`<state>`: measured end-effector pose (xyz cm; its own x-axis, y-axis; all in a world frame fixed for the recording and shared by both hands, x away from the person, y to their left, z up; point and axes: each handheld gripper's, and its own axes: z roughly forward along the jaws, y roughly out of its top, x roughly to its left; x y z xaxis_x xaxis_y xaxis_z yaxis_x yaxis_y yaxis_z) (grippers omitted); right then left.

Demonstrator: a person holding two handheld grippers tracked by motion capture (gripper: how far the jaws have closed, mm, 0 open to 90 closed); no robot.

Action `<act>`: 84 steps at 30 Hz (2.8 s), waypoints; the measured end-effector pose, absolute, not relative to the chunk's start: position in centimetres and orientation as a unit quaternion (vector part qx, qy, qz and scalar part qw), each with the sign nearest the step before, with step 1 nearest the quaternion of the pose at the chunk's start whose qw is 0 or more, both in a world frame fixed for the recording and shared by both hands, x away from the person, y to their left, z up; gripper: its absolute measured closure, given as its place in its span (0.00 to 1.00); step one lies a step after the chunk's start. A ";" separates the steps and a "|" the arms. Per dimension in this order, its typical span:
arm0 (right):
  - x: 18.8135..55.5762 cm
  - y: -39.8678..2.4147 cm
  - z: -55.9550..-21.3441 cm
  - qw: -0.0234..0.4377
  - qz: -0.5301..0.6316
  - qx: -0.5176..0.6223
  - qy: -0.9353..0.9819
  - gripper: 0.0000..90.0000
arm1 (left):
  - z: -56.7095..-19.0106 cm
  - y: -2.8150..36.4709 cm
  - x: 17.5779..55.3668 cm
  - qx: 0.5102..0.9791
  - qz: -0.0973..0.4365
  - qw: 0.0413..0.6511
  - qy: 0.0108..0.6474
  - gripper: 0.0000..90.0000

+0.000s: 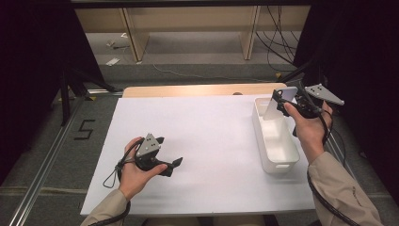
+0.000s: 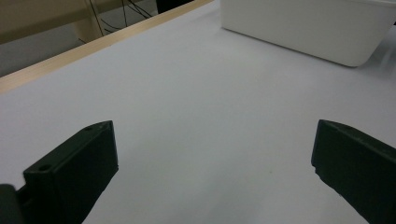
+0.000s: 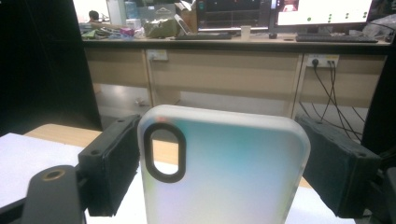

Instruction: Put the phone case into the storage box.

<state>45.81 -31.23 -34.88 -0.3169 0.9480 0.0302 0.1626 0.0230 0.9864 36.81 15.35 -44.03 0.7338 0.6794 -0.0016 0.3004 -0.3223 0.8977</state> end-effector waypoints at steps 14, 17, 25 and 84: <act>46.5 -31.2 -35.1 0.369 0.529 0.456 0.614 0.21 | -44.0 15.3 36.8 0.790 0.193 0.494 0.309 0.00; 46.7 -31.2 -35.3 0.369 0.528 0.457 0.614 0.21 | -44.0 15.3 36.8 0.790 0.193 0.493 0.308 0.00; 47.0 -31.3 -35.2 0.369 0.528 0.459 0.612 0.21 | -44.0 15.3 36.8 0.790 0.193 0.494 0.308 0.00; 50.0 -30.3 -35.7 0.365 0.524 0.466 0.612 0.21 | -44.1 15.4 36.9 0.790 0.190 0.495 0.307 0.00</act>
<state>50.01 -30.33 -35.71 -0.2988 0.9534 0.0421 0.1888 0.0158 0.9819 36.91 15.36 -44.08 0.7391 0.6736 -0.0032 0.2965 -0.3210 0.8994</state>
